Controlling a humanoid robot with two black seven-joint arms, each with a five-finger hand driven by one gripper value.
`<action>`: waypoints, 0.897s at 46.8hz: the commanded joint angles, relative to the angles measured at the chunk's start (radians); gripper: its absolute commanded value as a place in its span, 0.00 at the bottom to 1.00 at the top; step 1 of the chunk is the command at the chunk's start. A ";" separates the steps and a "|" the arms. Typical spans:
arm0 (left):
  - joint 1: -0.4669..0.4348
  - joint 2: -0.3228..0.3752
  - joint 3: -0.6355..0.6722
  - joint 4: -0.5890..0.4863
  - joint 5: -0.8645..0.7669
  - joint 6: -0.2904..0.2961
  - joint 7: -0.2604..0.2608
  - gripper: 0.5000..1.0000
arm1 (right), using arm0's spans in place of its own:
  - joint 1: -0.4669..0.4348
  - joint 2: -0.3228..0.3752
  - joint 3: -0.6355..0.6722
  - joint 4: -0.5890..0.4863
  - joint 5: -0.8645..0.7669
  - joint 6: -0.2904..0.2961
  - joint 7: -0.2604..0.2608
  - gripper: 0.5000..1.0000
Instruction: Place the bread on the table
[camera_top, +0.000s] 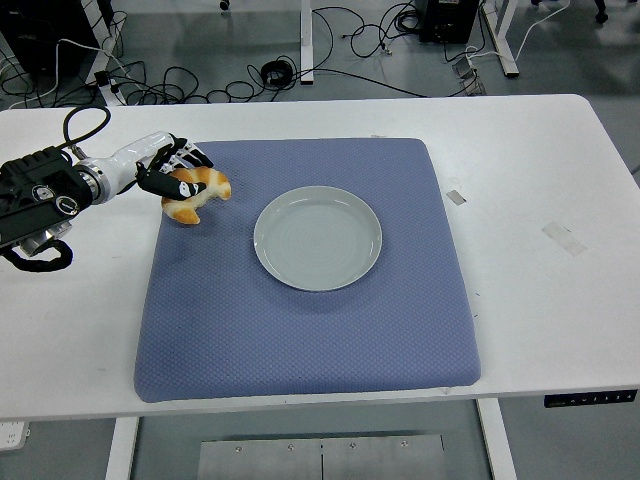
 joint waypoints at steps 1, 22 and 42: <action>-0.001 -0.001 -0.001 0.003 0.000 0.000 0.000 0.29 | 0.000 0.000 0.000 0.000 0.000 0.000 0.000 1.00; -0.001 -0.002 -0.001 0.005 0.000 0.000 0.000 0.41 | 0.000 0.000 0.000 0.000 0.000 -0.001 0.000 1.00; -0.001 -0.008 -0.001 0.005 0.001 0.000 0.000 0.47 | 0.000 0.000 0.000 0.000 0.000 0.000 0.000 1.00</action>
